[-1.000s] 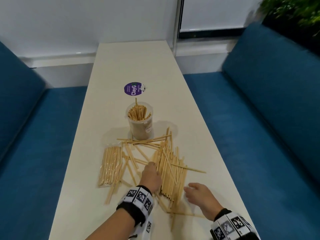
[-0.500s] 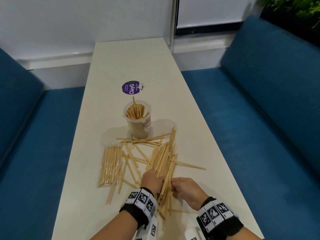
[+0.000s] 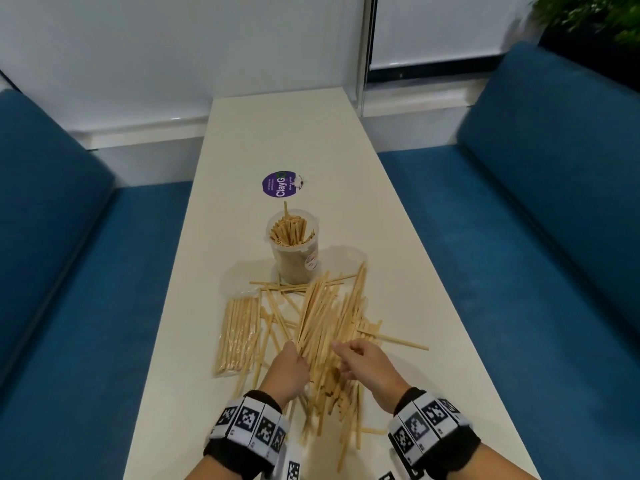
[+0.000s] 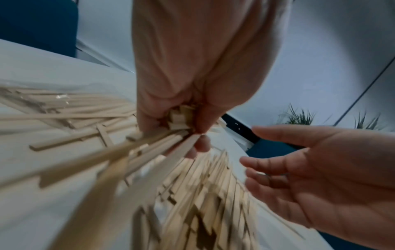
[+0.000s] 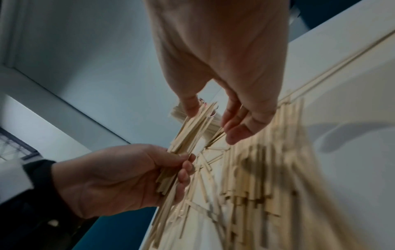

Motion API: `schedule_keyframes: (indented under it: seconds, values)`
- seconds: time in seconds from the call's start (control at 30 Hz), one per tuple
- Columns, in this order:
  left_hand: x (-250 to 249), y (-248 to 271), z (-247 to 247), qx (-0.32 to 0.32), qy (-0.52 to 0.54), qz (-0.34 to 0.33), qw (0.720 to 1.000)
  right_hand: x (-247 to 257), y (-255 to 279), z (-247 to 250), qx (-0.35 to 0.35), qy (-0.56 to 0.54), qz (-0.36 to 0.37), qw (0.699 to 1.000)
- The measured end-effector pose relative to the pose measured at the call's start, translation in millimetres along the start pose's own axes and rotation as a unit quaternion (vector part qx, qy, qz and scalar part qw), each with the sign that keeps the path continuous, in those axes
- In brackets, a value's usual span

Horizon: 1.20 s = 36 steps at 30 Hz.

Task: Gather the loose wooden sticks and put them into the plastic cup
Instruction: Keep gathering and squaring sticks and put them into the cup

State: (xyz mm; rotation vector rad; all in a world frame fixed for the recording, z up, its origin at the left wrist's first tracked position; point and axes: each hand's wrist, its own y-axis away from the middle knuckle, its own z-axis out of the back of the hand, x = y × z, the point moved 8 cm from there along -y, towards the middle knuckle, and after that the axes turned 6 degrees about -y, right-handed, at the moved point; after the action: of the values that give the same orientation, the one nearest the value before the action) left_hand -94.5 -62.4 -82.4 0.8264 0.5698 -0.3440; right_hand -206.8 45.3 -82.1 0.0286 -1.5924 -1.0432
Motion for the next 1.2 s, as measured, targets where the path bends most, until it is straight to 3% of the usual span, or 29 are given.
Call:
schedule_keyframes:
  seconds: [0.2, 0.33, 0.5, 0.8, 0.93, 1.03, 1.2]
  values:
    - [-25.0, 31.4, -5.2, 0.081, 0.031, -0.092, 0.992, 25.7, -5.6, -36.2, 0.078, -0.179, -0.008, 0.981]
    - [-42.7, 46.9, -9.1, 0.098, 0.004, -0.128, 0.987, 49.5, 2.0, -44.7, 0.075, -0.253, 0.015, 0.964]
    - [-57.8, 58.8, 1.3, 0.116, 0.104, -0.129, 0.979, 64.8, 9.6, -46.8, 0.025, -0.287, 0.055, 0.956]
    - [-58.9, 63.1, 8.6, 0.081, 0.193, -0.082, 0.974, 83.6, 17.8, -37.4, -0.049, -0.248, 0.132, 0.959]
    - [-57.5, 65.5, 19.6, 0.086, 0.308, -0.068, 0.945, 85.3, 17.2, -24.5, -0.094, -0.293, 0.145, 0.940]
    - [-62.1, 68.6, 29.6, 0.079, 0.314, -0.097, 0.941, 92.1, 19.6, -15.2, -0.115, -0.319, 0.168, 0.926]
    - [-38.6, 62.3, 55.8, -0.032, 0.373, -0.098, 0.922, 122.6, 38.6, 0.9, -0.111, -0.359, 0.223, 0.900]
